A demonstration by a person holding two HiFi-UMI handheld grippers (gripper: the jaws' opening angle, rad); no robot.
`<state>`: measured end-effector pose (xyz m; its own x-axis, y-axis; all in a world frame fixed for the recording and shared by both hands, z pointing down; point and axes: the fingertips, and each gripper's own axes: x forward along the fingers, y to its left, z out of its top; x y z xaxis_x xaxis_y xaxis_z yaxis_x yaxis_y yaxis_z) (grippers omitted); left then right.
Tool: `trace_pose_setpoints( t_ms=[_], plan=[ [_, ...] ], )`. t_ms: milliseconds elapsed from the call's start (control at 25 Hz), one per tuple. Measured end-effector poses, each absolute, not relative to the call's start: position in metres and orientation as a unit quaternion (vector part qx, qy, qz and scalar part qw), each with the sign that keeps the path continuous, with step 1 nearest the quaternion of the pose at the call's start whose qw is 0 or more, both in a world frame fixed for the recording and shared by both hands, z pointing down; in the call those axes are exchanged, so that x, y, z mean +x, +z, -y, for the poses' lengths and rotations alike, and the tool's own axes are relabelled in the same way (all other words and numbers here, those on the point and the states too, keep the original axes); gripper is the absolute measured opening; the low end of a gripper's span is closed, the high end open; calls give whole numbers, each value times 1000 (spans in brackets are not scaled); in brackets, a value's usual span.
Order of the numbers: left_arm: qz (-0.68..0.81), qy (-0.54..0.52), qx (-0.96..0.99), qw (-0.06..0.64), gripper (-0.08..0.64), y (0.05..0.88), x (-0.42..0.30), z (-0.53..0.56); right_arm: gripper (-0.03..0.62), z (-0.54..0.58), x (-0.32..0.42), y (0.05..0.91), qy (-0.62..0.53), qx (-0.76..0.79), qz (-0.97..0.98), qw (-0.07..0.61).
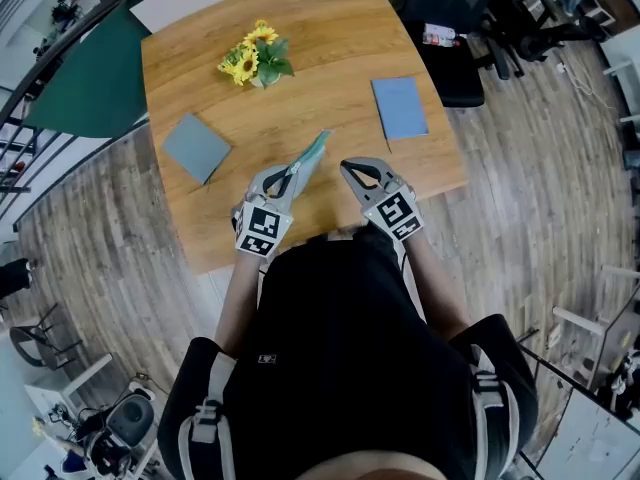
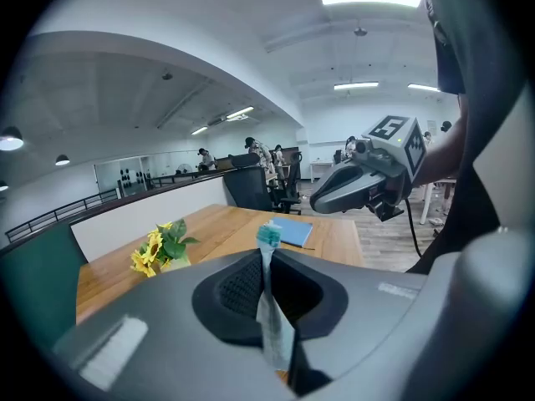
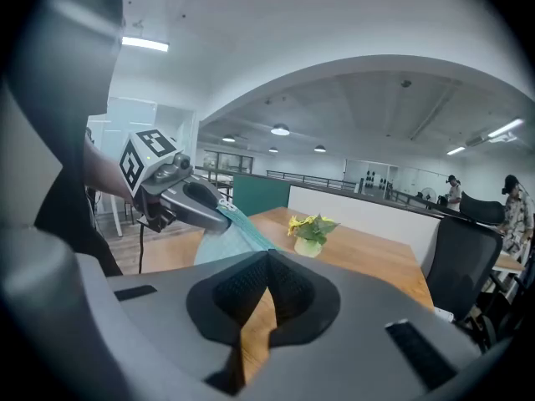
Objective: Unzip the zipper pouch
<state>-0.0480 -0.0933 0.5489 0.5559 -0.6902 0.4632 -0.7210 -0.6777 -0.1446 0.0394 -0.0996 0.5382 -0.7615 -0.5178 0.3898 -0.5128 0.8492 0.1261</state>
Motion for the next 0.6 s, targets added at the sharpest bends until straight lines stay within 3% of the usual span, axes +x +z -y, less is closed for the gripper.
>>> trace_pose_setpoints(
  t_ms=[600],
  plan=[
    [401, 247, 881, 33, 7, 551, -49, 92, 3, 96, 37, 540, 10, 271, 943, 191]
  ],
)
